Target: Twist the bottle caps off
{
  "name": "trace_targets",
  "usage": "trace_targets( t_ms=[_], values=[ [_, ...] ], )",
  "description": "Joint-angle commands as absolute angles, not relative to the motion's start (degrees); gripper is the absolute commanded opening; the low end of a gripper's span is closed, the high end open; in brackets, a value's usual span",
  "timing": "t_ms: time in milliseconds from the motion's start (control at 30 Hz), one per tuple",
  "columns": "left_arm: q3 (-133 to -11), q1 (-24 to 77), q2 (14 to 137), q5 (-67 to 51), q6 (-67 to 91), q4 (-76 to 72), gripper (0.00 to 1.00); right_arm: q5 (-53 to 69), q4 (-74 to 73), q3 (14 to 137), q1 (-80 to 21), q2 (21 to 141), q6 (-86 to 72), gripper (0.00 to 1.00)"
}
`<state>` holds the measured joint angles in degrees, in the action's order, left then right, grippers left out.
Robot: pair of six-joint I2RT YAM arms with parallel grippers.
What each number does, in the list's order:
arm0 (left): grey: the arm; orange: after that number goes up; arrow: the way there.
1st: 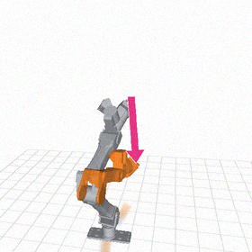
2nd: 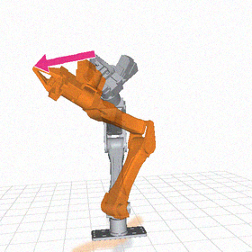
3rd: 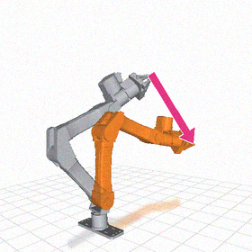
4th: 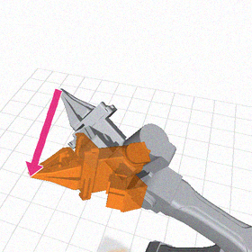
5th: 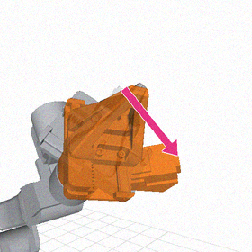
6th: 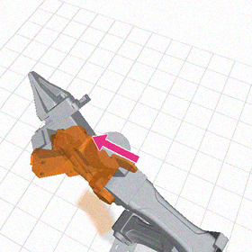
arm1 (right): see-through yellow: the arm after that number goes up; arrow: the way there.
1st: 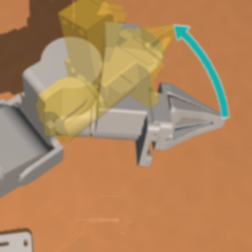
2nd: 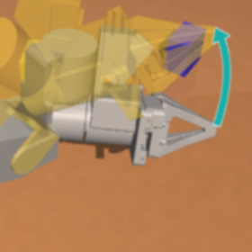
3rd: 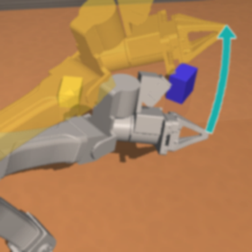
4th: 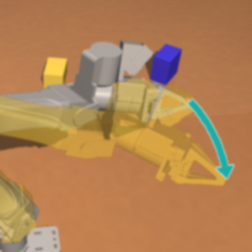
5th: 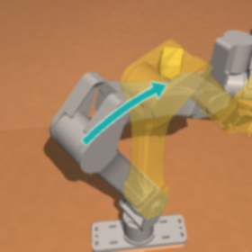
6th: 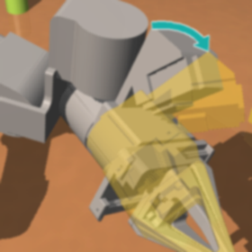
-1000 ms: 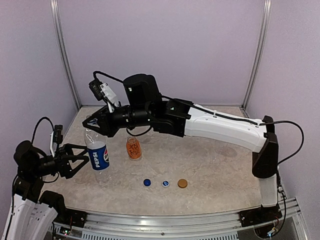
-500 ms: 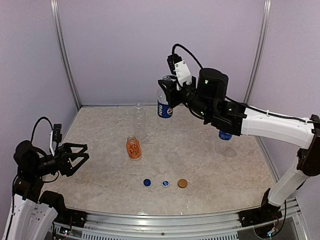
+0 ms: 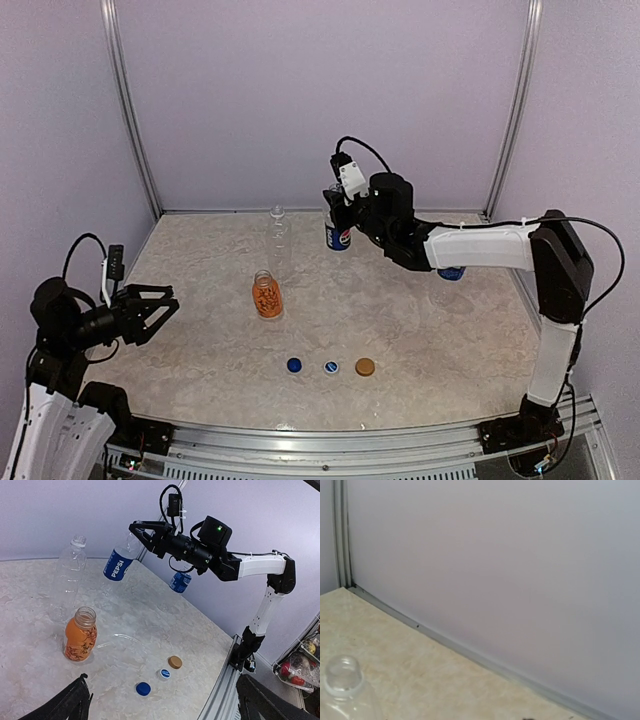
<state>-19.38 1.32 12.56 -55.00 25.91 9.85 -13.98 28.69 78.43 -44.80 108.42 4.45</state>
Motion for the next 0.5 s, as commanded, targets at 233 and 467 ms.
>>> trace_targets(
  t_ms=[233, 467],
  values=[
    [-18.81, 0.50, 13.75, -53.90, 26.33, 9.59, 0.99, -5.39, 32.86, 82.14, -43.15, 116.84, -6.89, 0.00],
    [-18.89, 0.42, 13.53, -53.65, 26.28, 9.63, 0.99, -5.11, 30.44, 83.06, -42.96, 118.48, -6.22, 0.00]
  ],
)
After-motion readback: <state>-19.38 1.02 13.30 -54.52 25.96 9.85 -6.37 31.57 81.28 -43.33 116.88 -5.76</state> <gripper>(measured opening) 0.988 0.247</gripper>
